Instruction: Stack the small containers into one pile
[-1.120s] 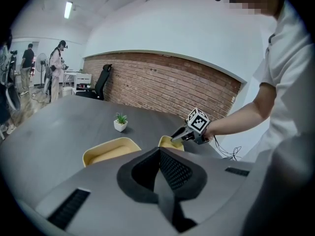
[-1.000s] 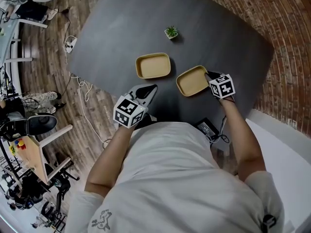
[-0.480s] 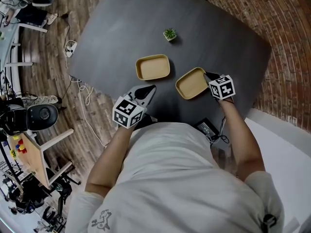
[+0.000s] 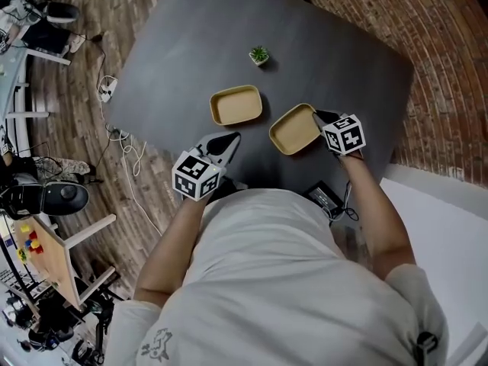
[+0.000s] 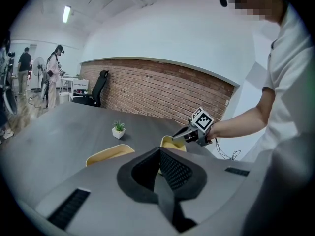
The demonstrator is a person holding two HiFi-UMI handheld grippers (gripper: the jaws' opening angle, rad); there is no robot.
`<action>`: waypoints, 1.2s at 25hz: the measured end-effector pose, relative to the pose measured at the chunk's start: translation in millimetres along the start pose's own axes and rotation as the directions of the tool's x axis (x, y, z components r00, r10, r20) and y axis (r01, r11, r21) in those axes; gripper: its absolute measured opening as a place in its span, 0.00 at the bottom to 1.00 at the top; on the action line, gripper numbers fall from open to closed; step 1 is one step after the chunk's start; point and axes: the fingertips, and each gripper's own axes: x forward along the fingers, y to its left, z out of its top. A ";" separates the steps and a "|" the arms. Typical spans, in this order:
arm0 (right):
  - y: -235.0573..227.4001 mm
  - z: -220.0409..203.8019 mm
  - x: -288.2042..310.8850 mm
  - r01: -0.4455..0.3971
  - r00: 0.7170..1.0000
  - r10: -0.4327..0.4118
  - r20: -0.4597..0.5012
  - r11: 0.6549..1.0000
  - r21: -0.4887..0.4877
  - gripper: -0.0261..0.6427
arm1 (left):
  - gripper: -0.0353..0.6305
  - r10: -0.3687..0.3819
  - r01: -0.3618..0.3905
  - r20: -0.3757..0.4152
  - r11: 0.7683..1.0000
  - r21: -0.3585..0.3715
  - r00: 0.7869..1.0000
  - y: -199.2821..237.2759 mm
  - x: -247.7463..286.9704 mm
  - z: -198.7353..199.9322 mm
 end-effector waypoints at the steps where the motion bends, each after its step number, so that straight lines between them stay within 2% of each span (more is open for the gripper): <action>1: 1.8 1.9 -2.9 0.002 1.000 -0.002 0.007 1.000 -0.001 0.08 | 0.07 0.000 0.000 0.005 1.000 0.003 1.000 -0.8 -1.9 0.7; 17: 41.3 12.7 -28.8 -0.003 0.997 0.000 0.080 1.000 0.029 0.08 | 0.07 -0.014 0.014 0.033 1.000 0.003 0.999 -9.6 -18.6 -6.1; 30: 76.7 35.7 -13.3 -0.035 0.994 0.031 0.102 0.998 0.045 0.08 | 0.07 0.006 -0.005 0.052 1.000 -0.026 0.999 20.1 -33.7 -7.7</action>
